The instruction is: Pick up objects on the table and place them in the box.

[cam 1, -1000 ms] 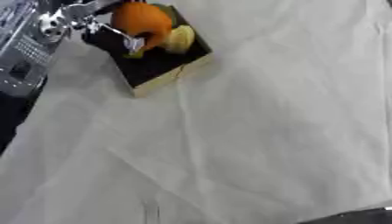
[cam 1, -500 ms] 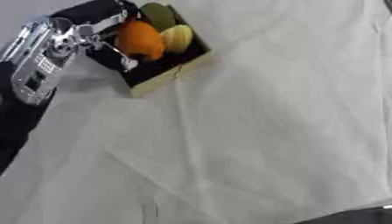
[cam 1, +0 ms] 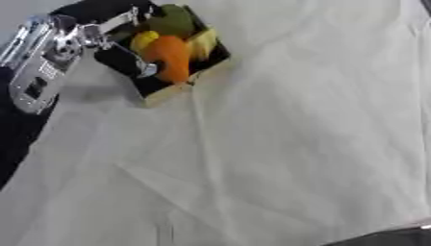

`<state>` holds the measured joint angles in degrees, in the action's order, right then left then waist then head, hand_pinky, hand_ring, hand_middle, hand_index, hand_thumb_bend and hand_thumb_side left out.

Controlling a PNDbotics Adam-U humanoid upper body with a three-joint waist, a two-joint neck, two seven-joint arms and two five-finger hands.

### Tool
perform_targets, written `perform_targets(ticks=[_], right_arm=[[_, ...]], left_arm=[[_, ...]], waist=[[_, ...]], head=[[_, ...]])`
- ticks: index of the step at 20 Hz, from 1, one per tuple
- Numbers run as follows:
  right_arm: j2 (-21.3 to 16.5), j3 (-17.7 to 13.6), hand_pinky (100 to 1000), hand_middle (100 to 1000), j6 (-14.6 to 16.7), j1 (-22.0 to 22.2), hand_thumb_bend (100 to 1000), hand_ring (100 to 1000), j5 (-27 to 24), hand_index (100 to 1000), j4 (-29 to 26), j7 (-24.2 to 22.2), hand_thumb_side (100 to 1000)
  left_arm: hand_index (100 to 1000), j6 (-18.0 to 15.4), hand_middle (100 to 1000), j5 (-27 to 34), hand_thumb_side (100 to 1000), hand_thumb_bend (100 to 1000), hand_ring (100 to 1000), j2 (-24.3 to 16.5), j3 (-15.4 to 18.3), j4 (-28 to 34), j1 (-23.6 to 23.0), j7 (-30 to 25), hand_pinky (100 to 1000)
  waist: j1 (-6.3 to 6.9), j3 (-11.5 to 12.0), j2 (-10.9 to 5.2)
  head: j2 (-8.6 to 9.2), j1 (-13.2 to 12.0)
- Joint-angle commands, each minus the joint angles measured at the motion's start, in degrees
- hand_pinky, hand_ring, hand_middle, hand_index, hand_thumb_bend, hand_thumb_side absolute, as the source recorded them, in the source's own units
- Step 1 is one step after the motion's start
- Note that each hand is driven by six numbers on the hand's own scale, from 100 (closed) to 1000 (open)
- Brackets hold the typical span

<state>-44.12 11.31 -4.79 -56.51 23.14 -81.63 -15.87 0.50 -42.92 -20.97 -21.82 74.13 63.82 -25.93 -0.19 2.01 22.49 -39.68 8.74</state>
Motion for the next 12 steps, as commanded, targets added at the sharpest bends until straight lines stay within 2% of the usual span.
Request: perform_targets(ticks=[1, 6, 10, 12], right_arm=[[-1.74, -1.05, 893, 800, 0.04, -0.72, 100, 898, -0.23, 875, -0.89, 0.23, 333], [-2.07, -1.22, 893, 800, 0.06, -0.39, 100, 898, -0.30, 875, -1.23, 0.33, 331], [-2.60, -1.40, 893, 801, 0.02, 0.05, 100, 898, -0.35, 874, -1.46, 0.46, 342], [-2.95, -1.65, 893, 800, -0.04, 0.39, 100, 897, -0.42, 874, -1.65, 0.74, 330]], left_arm=[[900, 1.36, 825, 1.94, 290, 307, 813, -2.49, 1.52, 3.97, 0.62, 0.70, 778], [873, 3.92, 795, 5.08, 192, 215, 791, -5.44, 3.05, 10.85, -0.35, 1.85, 757], [855, 6.60, 776, 7.61, 101, 125, 773, -10.18, 5.38, 18.84, -2.56, 4.42, 739], [845, 8.37, 768, 10.05, 122, 100, 762, -13.36, 7.30, 23.07, -4.82, 7.48, 729]], waist=[[-0.64, 0.08, -1.38], [-0.61, 0.37, -1.94], [-0.45, 0.82, -2.32], [-0.32, 1.06, -2.45]], head=[[0.33, 0.28], [0.15, 0.44], [-0.02, 0.70], [-0.11, 0.77]])
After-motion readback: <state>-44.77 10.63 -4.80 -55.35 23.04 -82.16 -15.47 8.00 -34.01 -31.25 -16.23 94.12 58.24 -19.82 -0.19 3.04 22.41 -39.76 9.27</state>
